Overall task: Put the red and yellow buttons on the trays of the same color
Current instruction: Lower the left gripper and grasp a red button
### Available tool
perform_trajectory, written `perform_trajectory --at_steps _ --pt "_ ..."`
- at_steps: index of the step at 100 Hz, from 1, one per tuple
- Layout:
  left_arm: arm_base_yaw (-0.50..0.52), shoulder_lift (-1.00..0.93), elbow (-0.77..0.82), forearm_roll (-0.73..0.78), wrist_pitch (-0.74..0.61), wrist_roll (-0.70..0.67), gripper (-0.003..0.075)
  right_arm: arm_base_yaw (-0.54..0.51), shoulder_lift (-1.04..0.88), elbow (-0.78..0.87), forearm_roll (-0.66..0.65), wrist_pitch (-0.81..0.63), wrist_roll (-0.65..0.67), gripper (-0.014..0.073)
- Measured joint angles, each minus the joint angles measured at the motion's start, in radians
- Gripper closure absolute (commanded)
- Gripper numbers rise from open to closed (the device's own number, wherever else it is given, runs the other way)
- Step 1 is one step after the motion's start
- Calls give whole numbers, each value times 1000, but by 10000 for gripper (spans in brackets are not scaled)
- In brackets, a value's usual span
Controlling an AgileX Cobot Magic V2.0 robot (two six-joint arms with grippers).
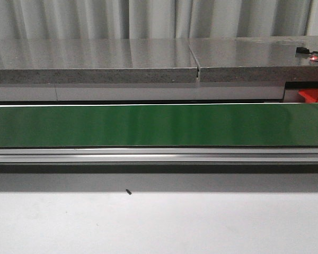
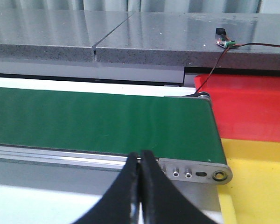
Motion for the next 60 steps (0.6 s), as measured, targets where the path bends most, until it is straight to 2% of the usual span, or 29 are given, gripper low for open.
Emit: perform_trajectory --at_steps 16,60 --pt "0 0 -2 0 0 0 179 0 0 0 0 0 0 663" --pt "0 0 -2 2 -14 0 194 0 0 0 0 0 0 663"
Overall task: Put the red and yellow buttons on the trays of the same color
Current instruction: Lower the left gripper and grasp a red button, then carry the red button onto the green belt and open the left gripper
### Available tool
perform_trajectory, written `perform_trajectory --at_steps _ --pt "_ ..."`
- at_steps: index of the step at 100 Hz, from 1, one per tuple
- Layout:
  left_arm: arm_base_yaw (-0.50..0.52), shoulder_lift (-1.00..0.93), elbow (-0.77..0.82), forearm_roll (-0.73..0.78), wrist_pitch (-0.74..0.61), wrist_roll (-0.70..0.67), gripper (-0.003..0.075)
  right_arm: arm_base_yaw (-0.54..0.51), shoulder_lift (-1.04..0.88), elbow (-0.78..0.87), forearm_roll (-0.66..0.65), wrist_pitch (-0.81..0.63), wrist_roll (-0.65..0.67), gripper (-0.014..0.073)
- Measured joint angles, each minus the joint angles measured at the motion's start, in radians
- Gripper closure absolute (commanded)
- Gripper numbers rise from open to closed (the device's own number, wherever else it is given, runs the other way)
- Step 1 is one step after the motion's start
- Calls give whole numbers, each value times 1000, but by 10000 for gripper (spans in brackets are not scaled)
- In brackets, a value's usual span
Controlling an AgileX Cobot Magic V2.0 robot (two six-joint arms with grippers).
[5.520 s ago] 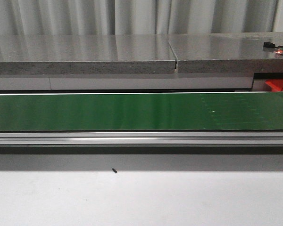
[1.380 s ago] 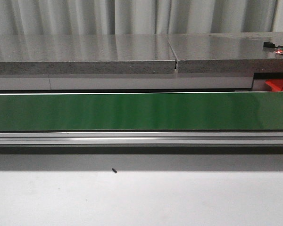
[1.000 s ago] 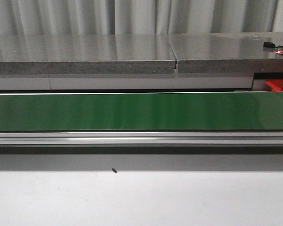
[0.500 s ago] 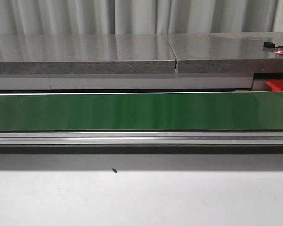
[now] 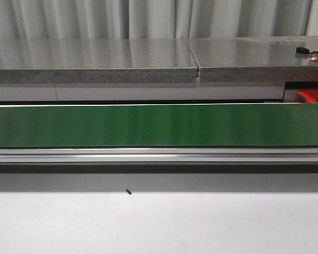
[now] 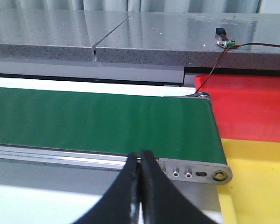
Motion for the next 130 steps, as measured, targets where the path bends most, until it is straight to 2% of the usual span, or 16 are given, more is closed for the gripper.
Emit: perform_trajectory --at_steps 32,61,92,130 --pt "0 0 0 6 -9 2 386 0 0 0 0 0 0 663" --pt "0 0 0 8 -11 2 498 0 0 0 0 0 0 663" --pt "0 -35 0 16 33 2 513 0 0 0 0 0 0 663" --pt "0 -280 0 6 104 4 513 0 0 0 0 0 0 663"
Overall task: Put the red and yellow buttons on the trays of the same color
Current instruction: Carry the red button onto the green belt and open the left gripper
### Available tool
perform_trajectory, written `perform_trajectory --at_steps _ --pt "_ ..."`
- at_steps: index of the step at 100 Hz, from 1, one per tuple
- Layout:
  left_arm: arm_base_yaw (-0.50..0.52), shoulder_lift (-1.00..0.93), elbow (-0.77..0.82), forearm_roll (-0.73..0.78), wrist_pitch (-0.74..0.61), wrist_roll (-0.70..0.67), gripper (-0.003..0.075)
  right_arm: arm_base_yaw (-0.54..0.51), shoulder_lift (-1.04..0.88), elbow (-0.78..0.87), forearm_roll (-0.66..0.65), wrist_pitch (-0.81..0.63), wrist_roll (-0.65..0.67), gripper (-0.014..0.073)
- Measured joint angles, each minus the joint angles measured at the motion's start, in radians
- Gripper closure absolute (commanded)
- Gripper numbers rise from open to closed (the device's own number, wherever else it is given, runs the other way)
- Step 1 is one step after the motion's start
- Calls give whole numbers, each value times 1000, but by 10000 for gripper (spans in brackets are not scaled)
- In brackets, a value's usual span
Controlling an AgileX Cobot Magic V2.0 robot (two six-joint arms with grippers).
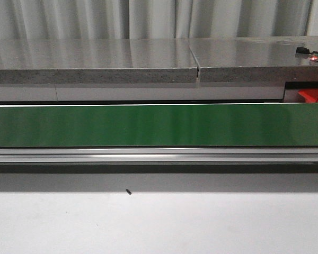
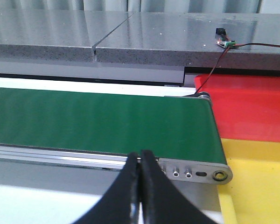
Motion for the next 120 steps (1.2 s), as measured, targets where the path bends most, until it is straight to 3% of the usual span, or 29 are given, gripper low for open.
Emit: perform_trajectory --at_steps 40,88,120 --pt "-28 -55 -103 -228 81 199 513 0 0 0 0 0 0 663" --pt "-243 119 -316 -167 167 211 513 0 0 0 0 0 0 663" --pt "-339 222 -351 -143 178 213 513 0 0 0 0 0 0 663"
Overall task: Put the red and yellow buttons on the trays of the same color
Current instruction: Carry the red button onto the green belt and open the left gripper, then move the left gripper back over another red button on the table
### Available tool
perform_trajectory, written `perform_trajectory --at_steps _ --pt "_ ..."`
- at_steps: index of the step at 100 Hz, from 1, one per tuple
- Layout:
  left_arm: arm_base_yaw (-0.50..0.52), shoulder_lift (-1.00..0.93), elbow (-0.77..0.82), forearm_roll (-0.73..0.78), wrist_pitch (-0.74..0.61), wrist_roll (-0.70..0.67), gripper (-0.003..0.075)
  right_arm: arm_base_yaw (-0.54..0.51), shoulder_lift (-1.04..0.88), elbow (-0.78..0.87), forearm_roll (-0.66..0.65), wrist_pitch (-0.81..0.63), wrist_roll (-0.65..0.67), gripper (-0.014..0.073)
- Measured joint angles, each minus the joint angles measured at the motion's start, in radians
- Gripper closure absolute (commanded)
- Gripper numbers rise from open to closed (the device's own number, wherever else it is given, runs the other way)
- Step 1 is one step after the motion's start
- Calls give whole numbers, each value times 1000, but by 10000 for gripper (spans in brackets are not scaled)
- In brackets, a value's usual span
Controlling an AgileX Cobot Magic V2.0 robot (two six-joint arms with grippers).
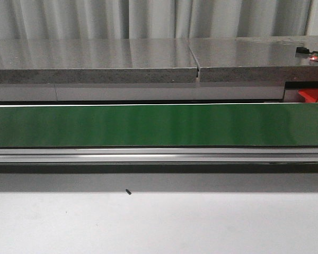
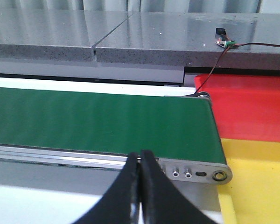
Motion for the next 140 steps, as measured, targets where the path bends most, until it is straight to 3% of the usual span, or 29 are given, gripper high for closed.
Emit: perform_trajectory --at_steps 44,66,75,140 --pt "-12 82 -2 51 19 0 481 0 0 0 0 0 0 663" --pt "-12 82 -2 54 19 0 192 0 0 0 0 0 0 663" --pt "-12 82 -2 55 21 0 127 0 0 0 0 0 0 663" --pt "8 -122 -106 32 29 0 124 0 0 0 0 0 0 663"
